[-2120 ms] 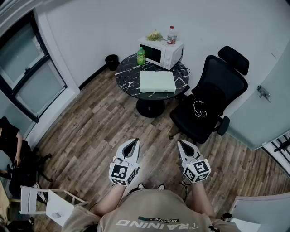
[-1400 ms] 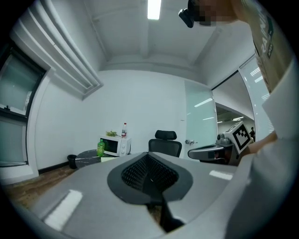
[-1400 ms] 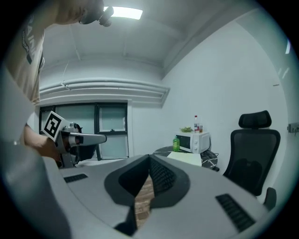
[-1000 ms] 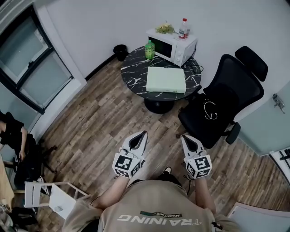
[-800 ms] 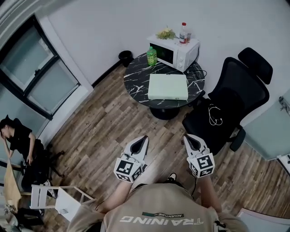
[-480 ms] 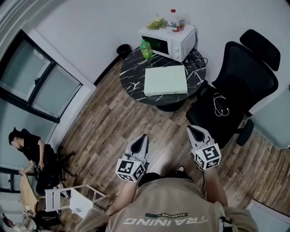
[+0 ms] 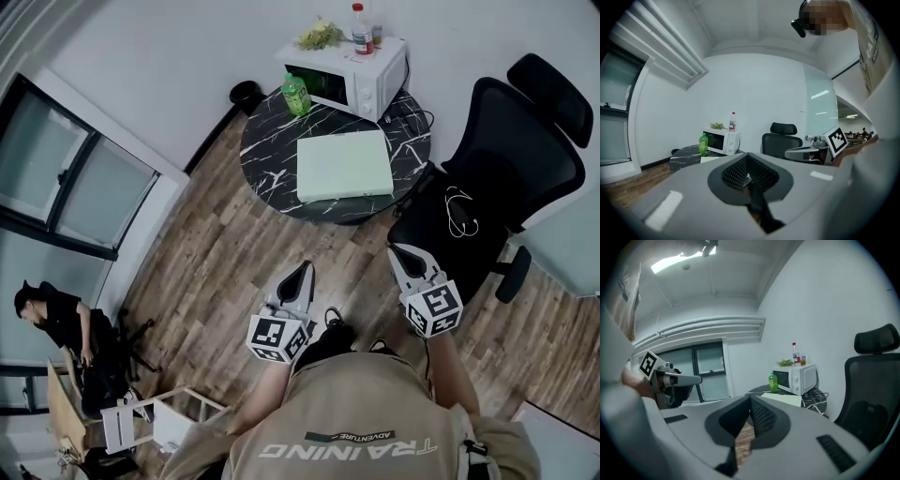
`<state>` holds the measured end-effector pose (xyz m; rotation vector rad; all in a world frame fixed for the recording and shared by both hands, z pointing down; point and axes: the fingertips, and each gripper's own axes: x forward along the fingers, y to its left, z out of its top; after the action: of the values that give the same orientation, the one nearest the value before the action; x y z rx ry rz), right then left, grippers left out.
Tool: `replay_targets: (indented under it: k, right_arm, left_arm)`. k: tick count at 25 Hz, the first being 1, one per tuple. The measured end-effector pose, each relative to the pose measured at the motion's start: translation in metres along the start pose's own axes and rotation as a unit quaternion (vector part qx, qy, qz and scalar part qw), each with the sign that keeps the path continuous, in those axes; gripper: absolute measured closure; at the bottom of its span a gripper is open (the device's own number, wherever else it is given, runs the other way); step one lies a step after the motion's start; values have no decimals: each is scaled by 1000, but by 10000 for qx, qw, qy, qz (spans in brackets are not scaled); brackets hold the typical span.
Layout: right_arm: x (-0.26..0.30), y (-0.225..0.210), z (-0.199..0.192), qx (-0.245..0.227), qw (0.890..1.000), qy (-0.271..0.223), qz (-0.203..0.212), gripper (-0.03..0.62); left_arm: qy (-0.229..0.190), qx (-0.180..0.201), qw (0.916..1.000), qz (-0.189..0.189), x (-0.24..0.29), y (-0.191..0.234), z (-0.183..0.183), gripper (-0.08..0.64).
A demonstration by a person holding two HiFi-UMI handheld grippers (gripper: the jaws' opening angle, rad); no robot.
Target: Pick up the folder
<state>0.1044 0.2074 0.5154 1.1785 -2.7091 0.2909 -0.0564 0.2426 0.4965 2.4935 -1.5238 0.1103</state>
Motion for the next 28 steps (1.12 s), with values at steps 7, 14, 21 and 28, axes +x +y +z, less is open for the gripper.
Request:
replay_targets:
  k: [7,14,21,28]
  right_arm:
    - [56,7,27,-224,9992,206,-263,583]
    - [108,9,22,-134,9978,307,-579,583]
    - [127,-36,18,-31,9958,448,-797,583]
    - [170,-117,38,110,9988,157,-457,583]
  left_arm:
    - [-50,318,9978,-584,38,48,29,554]
    - [183,613,9926,-1032,81,88,19,554]
    - [286,419,9945,-918,132,110,16,554]
    - [466,617,9957,-520,190,128,40,554]
